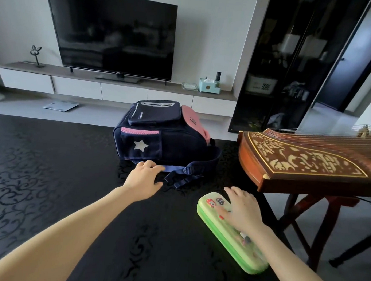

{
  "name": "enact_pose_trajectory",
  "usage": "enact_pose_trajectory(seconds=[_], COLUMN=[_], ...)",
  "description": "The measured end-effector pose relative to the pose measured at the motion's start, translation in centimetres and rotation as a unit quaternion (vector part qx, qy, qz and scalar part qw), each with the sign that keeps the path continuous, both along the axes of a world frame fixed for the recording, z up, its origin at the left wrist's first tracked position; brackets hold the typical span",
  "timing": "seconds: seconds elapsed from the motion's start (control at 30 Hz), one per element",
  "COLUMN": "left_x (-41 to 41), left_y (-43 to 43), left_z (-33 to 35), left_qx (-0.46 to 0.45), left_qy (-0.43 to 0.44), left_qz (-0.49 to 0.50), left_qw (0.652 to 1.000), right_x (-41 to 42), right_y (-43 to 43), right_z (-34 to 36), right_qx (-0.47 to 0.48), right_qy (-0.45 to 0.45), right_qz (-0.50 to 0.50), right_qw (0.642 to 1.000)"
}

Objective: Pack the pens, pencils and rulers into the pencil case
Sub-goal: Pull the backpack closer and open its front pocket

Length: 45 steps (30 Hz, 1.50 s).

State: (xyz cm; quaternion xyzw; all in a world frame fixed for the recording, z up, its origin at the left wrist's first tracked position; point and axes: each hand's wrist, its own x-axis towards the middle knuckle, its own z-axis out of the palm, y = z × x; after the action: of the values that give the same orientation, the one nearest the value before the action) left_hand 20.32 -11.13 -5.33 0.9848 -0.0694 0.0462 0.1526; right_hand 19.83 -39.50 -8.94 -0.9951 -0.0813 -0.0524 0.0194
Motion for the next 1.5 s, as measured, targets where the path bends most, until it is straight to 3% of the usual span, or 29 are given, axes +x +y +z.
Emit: enact_pose_trajectory(seconds=[0.17, 0.43, 0.5, 0.57, 0.63, 0.7, 0.87, 1.03, 1.17, 1.37, 1.43, 1.5], left_x=[6.6, 11.4, 11.4, 11.4, 10.7, 9.7, 6.5, 0.0, -6.0, -11.7, -12.9, -13.7], left_y=[-0.9, 0.4, 1.8, 3.4, 5.0, 6.4, 10.6, 14.8, 16.0, 14.5, 13.8, 12.9], left_z=[0.6, -1.3, -1.9, -2.2, -2.1, -1.5, 1.4, 4.0, 4.7, 3.6, 2.8, 2.3], left_qx=[0.003, -0.035, -0.044, -0.056, -0.081, -0.134, -0.313, -0.380, -0.496, -0.486, -0.464, -0.431], left_qy=[-0.049, -0.108, -0.104, -0.106, -0.100, -0.080, -0.094, -0.100, -0.002, 0.069, 0.080, 0.081], left_qz=[-0.002, 0.018, 0.022, 0.033, 0.066, 0.122, 0.256, 0.302, 0.311, 0.289, 0.300, 0.313], left_qw=[0.999, 0.993, 0.993, 0.992, 0.990, 0.980, 0.910, 0.868, 0.811, 0.822, 0.830, 0.842], right_x=[9.9, 19.0, 19.5, 19.2, 18.0, 16.2, 9.0, 0.9, -6.7, -12.0, -12.6, -12.2], right_y=[3.8, 6.4, 7.4, 9.2, 11.5, 14.1, 21.5, 26.2, 28.1, 26.7, 24.9, 22.9], right_z=[1.7, -2.7, -2.8, -1.5, 0.5, 2.8, 6.4, 8.1, 6.7, 5.1, 5.3, 5.7], right_qx=[-0.012, -0.116, -0.087, -0.001, 0.116, 0.166, 0.151, 0.204, 0.189, 0.192, 0.242, 0.287], right_qy=[-0.043, -0.016, -0.042, -0.061, -0.065, -0.073, -0.118, -0.096, -0.017, 0.130, 0.114, 0.030], right_qz=[0.022, 0.000, 0.002, 0.021, 0.038, 0.082, 0.273, 0.299, 0.322, 0.305, 0.278, 0.231], right_qw=[0.999, 0.993, 0.995, 0.998, 0.990, 0.980, 0.943, 0.927, 0.928, 0.923, 0.922, 0.929])
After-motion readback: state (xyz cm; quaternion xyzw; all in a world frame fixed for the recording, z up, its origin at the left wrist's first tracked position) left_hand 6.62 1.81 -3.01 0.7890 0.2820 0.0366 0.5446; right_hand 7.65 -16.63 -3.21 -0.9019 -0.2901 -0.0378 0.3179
